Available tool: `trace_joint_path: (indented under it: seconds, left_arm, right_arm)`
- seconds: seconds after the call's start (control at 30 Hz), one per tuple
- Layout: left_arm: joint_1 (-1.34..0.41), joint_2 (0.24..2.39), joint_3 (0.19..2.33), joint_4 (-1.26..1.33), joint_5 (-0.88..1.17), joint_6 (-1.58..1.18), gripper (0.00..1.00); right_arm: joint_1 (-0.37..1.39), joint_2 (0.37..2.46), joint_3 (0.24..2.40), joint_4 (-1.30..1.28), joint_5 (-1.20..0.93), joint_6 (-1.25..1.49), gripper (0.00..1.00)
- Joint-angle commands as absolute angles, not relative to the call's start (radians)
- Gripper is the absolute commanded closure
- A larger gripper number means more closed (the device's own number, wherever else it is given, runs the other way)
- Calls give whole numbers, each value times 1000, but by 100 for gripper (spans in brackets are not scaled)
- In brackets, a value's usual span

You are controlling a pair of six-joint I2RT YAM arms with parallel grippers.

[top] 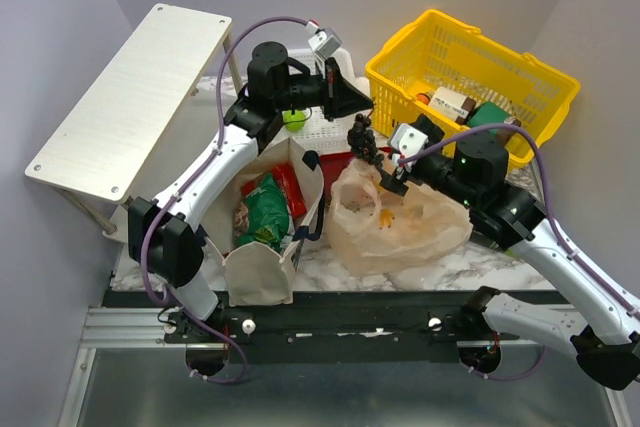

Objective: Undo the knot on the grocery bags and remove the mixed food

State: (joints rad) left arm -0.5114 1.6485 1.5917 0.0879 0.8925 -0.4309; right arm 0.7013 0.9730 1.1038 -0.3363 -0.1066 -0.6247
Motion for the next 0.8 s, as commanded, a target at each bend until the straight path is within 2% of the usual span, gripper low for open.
trace_joint_path:
  seconds: [0.0, 0.37, 0.57, 0.77]
  left_arm:
    - [-453, 1675, 1663, 109, 876, -414, 100]
    - [-348, 1773, 1893, 94, 822, -376, 100]
    - [-319, 1812, 1971, 9, 712, -269, 100]
    - [-291, 1848, 1953, -51, 640, -207, 100]
  right_arm:
    - [707, 963, 1138, -279, -38, -588, 0]
    - [698, 930, 1152, -342, -6, -621, 1]
    - [687, 928, 1086, -351, -21, -640, 0]
    - [684, 902, 1025, -371, -55, -646, 0]
